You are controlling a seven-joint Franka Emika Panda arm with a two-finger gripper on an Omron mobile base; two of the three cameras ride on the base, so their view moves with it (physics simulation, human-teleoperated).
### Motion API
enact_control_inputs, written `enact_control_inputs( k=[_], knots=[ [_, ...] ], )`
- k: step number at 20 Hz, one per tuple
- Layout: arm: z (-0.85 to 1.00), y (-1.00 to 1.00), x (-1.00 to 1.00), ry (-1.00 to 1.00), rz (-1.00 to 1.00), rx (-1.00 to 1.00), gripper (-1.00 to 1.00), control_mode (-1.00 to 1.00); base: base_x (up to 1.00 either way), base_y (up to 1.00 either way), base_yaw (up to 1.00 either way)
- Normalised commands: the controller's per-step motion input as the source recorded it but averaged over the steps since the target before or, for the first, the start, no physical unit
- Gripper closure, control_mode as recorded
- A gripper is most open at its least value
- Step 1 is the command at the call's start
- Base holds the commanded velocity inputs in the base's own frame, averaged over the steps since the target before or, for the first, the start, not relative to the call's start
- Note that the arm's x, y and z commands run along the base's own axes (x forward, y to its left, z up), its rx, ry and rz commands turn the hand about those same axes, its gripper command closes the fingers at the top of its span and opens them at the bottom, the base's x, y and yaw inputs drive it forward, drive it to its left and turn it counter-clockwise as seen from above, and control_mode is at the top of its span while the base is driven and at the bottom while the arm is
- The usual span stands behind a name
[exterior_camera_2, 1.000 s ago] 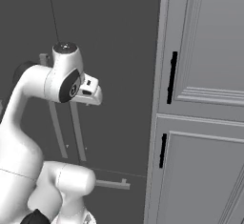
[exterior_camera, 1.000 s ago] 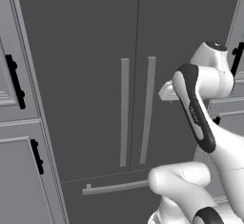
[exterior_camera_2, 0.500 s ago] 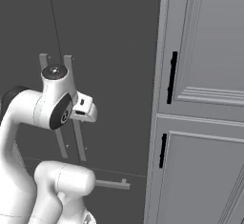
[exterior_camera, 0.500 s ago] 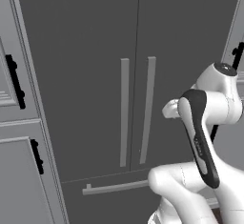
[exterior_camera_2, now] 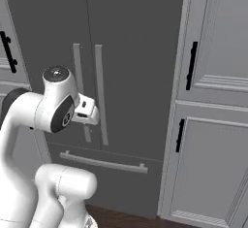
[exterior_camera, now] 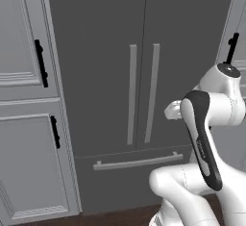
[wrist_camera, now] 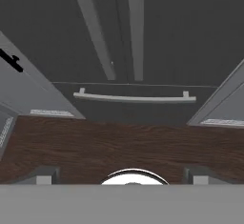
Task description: Grab a lemon wedge from the fridge and one ice cube from the ice bowl, and put them in the glass of lemonade.
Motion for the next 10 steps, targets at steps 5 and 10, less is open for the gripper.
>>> enact_control_inputs(
  k=[5, 10],
  knots=[
    [0.00, 0.00, 0.00, 0.00, 0.00, 0.00, -1.00, 1.00, 0.00, 0.41, 0.09],
    [0.00, 0.00, 0.00, 0.00, 0.00, 0.00, -1.00, 1.00, 0.11, 0.24, 0.28]
  ],
)
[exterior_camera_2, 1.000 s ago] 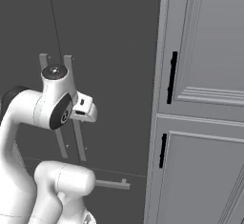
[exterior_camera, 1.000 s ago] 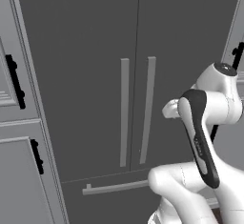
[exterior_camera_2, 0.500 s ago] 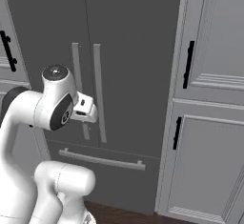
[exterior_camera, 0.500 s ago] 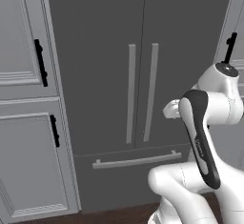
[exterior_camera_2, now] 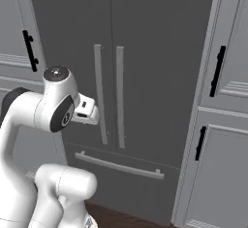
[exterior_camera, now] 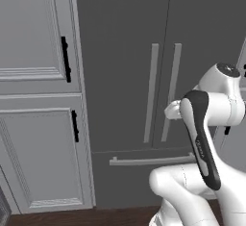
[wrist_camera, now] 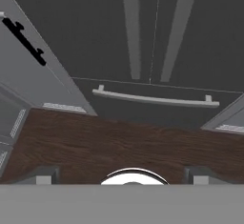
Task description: Grab a lemon wedge from the fridge and one ice cube from the ice bowl, and put them in the glass of lemonade.
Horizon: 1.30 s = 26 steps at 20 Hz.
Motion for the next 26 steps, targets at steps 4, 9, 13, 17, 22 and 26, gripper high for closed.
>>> enact_control_inputs(
  k=[4, 9, 13, 17, 22, 26],
  knots=[
    [0.00, 0.00, 0.00, 0.00, 0.00, 0.00, -1.00, 1.00, 0.03, -0.08, 0.13],
    [0.00, 0.00, 0.00, 0.00, 0.00, 0.00, -1.00, 1.00, -0.27, -0.43, -0.29],
    [0.00, 0.00, 0.00, 0.00, 0.00, 0.00, -1.00, 1.00, -0.29, -0.14, -0.50],
    [0.00, 0.00, 0.00, 0.00, 0.00, 0.00, -1.00, 1.00, -0.33, 0.03, -0.53],
    [0.00, 0.00, 0.00, 0.00, 0.00, 0.00, -1.00, 1.00, -0.27, 0.00, -0.76],
    [0.00, 0.00, 0.00, 0.00, 0.00, 0.00, -1.00, 1.00, -0.01, 0.00, -0.77]
  ],
)
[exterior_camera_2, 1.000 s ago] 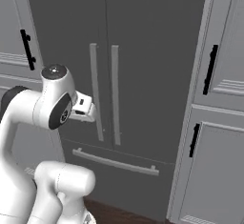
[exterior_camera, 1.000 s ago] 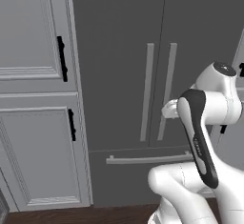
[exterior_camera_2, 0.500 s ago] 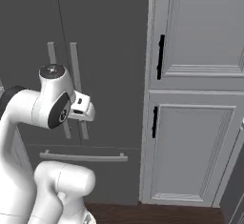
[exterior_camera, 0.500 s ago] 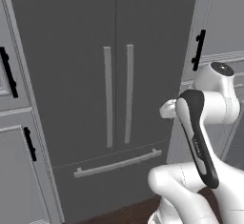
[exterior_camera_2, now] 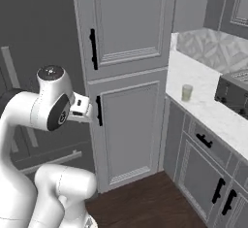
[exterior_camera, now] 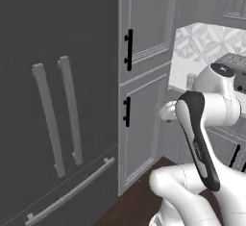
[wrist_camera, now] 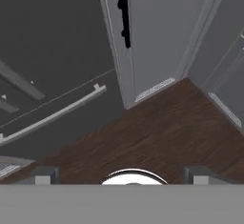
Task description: Grab a lemon wedge from the fridge and one ice cube from the ice bowl, and put them in the glass of lemonade.
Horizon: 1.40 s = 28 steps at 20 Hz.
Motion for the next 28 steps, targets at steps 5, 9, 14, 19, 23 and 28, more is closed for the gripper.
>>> enact_control_inputs(
  k=[5, 9, 14, 19, 23, 28],
  knots=[
    [0.00, 0.00, 0.00, 0.00, 0.00, 0.00, -1.00, 1.00, 0.02, 0.00, -0.72],
    [0.00, 0.00, 0.00, 0.00, 0.00, 0.00, -1.00, 1.00, 0.24, 0.00, -0.68],
    [0.00, 0.00, 0.00, 0.00, 0.00, 0.00, -1.00, 1.00, 0.44, 0.00, -0.62],
    [0.00, 0.00, 0.00, 0.00, 0.00, 0.00, -1.00, 1.00, 0.85, -0.13, -0.45],
    [0.00, 0.00, 0.00, 0.00, 0.00, 0.00, -1.00, 1.00, 0.97, -0.01, -0.41],
    [0.00, 0.00, 0.00, 0.00, 0.00, 0.00, -1.00, 1.00, 0.99, 0.01, -0.35]
  ],
)
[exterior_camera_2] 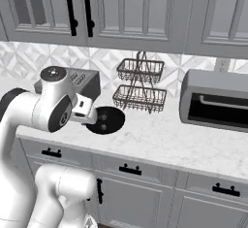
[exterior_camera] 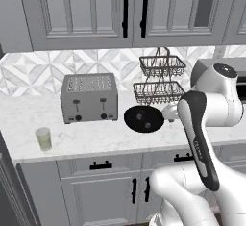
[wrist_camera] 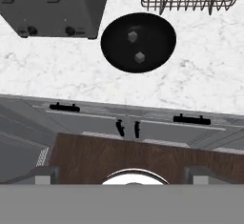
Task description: Grab a lemon wedge from the fridge and one ice cube from the ice bowl, and put them in the glass of lemonade.
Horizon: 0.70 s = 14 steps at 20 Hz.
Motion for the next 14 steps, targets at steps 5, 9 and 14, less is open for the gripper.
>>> enact_control_inputs(
  k=[5, 9, 14],
  knots=[
    [0.00, 0.00, 0.00, 0.00, 0.00, 0.00, -1.00, 1.00, 0.79, 0.20, -0.24],
    [-0.49, 0.37, 0.46, 0.29, -0.01, -0.15, -1.00, -1.00, 0.16, 0.12, -0.02],
    [-0.87, 0.49, 0.73, 0.46, 0.00, -0.25, -1.00, -1.00, 0.00, 0.00, 0.00]
  ],
)
